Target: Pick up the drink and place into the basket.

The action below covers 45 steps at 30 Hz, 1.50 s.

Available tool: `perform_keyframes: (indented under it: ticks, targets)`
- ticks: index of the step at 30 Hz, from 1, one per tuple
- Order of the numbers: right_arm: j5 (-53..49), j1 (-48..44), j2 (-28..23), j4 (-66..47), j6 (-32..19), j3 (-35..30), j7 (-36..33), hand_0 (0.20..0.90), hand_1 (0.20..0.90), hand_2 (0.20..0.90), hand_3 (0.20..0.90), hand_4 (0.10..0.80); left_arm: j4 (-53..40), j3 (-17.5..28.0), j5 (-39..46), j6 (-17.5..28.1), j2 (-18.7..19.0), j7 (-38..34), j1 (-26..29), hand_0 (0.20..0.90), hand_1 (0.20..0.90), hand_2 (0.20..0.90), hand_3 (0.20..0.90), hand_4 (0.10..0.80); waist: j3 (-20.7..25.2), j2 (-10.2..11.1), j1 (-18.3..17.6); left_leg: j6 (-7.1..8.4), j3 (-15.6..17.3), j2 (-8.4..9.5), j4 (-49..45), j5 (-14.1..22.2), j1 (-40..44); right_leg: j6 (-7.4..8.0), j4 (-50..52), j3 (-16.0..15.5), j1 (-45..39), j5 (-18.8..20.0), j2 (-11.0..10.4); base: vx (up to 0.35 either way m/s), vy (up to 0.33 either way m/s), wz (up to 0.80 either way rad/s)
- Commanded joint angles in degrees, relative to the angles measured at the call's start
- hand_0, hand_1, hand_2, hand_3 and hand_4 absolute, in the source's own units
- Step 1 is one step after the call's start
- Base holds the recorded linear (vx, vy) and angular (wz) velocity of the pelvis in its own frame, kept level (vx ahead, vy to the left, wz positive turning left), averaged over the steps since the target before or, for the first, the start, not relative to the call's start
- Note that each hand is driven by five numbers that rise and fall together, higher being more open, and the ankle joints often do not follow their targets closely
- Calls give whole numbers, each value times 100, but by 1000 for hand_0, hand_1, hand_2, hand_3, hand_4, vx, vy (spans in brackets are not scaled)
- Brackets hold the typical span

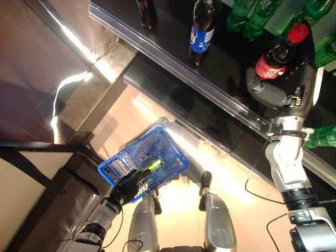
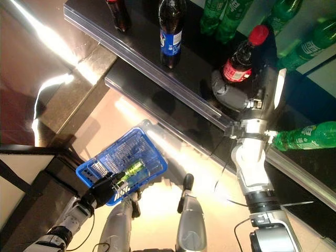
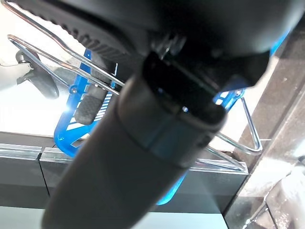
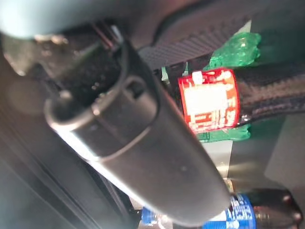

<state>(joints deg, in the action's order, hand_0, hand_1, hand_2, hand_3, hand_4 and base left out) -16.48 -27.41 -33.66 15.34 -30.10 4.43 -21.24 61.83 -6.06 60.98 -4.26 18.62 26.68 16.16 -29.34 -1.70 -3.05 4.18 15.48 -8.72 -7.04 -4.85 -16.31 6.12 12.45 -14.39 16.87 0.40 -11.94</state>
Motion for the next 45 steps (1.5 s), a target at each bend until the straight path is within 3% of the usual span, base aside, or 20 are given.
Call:
perform_keyframes:
  ticks: [1, 10, 24, 25, 27, 28, 45]
  targets:
    - [-219, -703, -528, -190, -349, -199, 0, 900, 900, 900, 900, 800, -275, -233, 96, -346, 141, 711, -352, 300, 300, 300, 200, 100, 261, 181, 73, -128, 158, 93, -1082, 930, -168, 78, 100, -16, -40, -225, 47, 4, -21, 9]
    - [-435, -1077, -920, 894, 142, -23, -86, 900, 900, 900, 900, 800, -294, -329, 126, -478, 336, 727, -215, 300, 300, 300, 200, 100, 241, 184, 161, -133, 89, 97, -1125, 958, -243, 81, 139, -42, 19, -222, 60, -7, -18, 5]
    - [-631, -1465, -1122, 1434, 190, 170, -15, 900, 900, 900, 900, 800, -223, -403, 98, -479, 444, 819, -141, 300, 300, 300, 200, 100, 198, 148, 210, -144, 38, 150, -1062, 971, -243, 88, 203, -66, 94, -252, 54, 0, 0, 0]
    - [-627, -1488, -1129, 1421, 211, 176, -6, 806, 806, 806, 790, 690, -225, -403, 106, -486, 450, 816, -133, 300, 300, 300, 200, 100, 201, 144, 209, -147, 39, 156, -1048, 969, -242, 87, 212, -66, 108, -256, 56, 0, 0, 0]
    - [-627, -1519, -1126, 1434, 212, 201, 58, 396, 396, 396, 313, 213, -205, -395, 80, -502, 458, 844, -116, 300, 300, 300, 200, 100, 209, 133, 208, -146, 45, 163, -1038, 970, -251, 89, 220, -70, 132, -266, 46, 0, 0, 0]
    - [-629, -1529, -1131, 1432, 208, 217, 101, 300, 300, 300, 200, 100, -199, -402, 88, -499, 454, 839, -105, 300, 300, 300, 200, 100, 209, 131, 204, -147, 45, 166, -1034, 970, -256, 91, 228, -69, 147, -268, 45, -13, 11, 3]
    - [-598, -1743, -1093, 1451, 234, 341, 155, 300, 300, 300, 200, 100, -168, -485, 79, -459, 418, 872, -41, 300, 300, 300, 200, 100, 196, 69, 194, -173, 45, 256, -929, 970, -249, 96, 288, -72, 285, -289, 26, -1, 1, 1]
